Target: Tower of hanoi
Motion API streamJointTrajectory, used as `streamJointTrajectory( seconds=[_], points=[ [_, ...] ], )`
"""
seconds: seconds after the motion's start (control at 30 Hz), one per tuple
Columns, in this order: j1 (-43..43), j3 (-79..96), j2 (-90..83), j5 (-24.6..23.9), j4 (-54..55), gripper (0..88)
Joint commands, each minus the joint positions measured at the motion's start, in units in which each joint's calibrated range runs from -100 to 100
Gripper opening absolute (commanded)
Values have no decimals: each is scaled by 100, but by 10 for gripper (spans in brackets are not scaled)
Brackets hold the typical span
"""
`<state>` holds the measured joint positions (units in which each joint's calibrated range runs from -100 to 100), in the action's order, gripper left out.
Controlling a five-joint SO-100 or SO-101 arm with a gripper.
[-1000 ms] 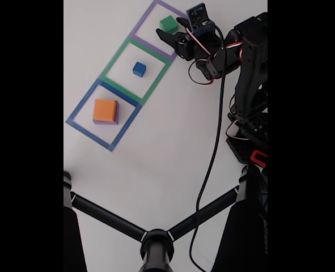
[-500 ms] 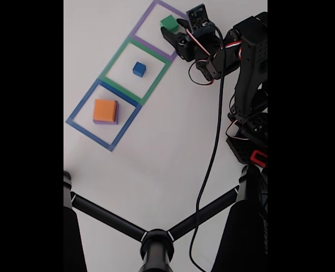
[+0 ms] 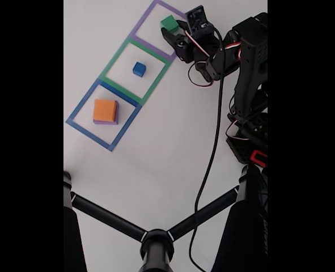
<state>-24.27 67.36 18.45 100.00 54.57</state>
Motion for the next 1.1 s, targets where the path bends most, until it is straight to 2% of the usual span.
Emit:
streamJointTrajectory(
  seconds=[0.0,0.17,0.3,0.5,0.67,0.83,1.07],
  points=[
    [165,109,-1138,0,-866,67],
    [328,164,-2915,0,-2713,66],
    [424,-409,-4271,0,-4883,67],
    [682,-2127,-5579,0,-8445,63],
    [1258,-3927,-5991,0,-11012,59],
    [2015,-5218,-6136,0,-12470,57],
    [2744,-5582,-6346,0,-13036,58]
  ],
)
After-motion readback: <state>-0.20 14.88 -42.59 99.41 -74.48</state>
